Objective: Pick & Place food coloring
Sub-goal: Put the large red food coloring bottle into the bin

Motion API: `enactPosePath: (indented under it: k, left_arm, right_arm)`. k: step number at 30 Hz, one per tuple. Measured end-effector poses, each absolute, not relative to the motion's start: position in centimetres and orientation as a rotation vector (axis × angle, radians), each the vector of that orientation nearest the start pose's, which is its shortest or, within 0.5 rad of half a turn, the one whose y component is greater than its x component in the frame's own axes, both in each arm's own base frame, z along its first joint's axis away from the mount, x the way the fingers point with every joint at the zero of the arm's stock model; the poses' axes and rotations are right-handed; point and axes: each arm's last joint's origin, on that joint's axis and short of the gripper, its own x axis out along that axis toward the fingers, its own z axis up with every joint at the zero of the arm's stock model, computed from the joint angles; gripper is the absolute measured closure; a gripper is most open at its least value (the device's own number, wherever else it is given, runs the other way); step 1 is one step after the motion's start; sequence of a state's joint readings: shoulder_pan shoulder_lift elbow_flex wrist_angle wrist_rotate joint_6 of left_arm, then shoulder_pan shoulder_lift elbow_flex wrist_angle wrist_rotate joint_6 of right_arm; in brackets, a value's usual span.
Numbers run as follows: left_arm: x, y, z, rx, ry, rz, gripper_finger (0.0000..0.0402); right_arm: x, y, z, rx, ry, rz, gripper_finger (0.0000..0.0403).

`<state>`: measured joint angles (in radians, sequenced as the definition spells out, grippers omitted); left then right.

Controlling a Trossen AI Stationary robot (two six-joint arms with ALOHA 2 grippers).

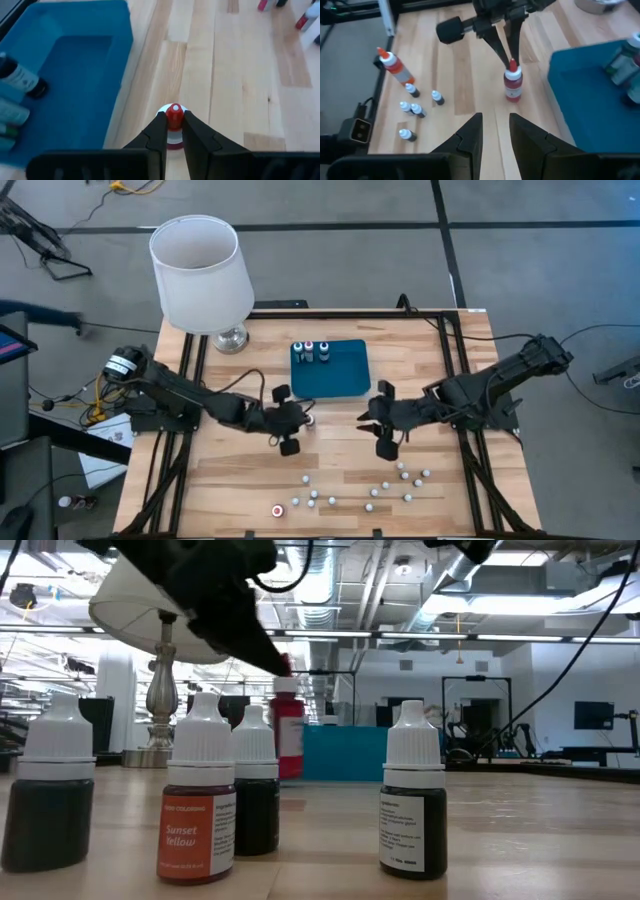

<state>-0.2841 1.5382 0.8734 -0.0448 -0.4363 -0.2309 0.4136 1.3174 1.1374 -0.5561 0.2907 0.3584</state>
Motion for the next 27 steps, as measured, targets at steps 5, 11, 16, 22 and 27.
enactPosePath:
  k: [5,11,16,22,27]
  left_arm:
    - [31.8,-6.0,20.0,0.007,0.599,0.164,0.0368]
    - [33.0,-4.9,18.9,-0.028,0.584,0.097,0.0368]
    - [33.4,-4.6,18.7,-0.016,0.564,0.08,0.0368]
    - [33.6,-4.2,18.8,-0.013,0.562,0.053,0.0362]
    - [33.6,-4.2,18.8,-0.02,0.559,0.033,0.0337]
  right_arm:
    - [24.8,11.2,30.6,0.095,0.724,-0.089,0.0317]
    - [23.9,12.0,30.3,0.115,0.74,-0.158,0.0317]
    - [23.3,12.5,30.2,0.12,0.738,-0.2,0.0317]
    - [23.1,12.6,30.0,0.125,0.745,-0.219,0.0317]
    - [23.6,12.6,29.6,0.115,0.755,-0.233,0.0317]
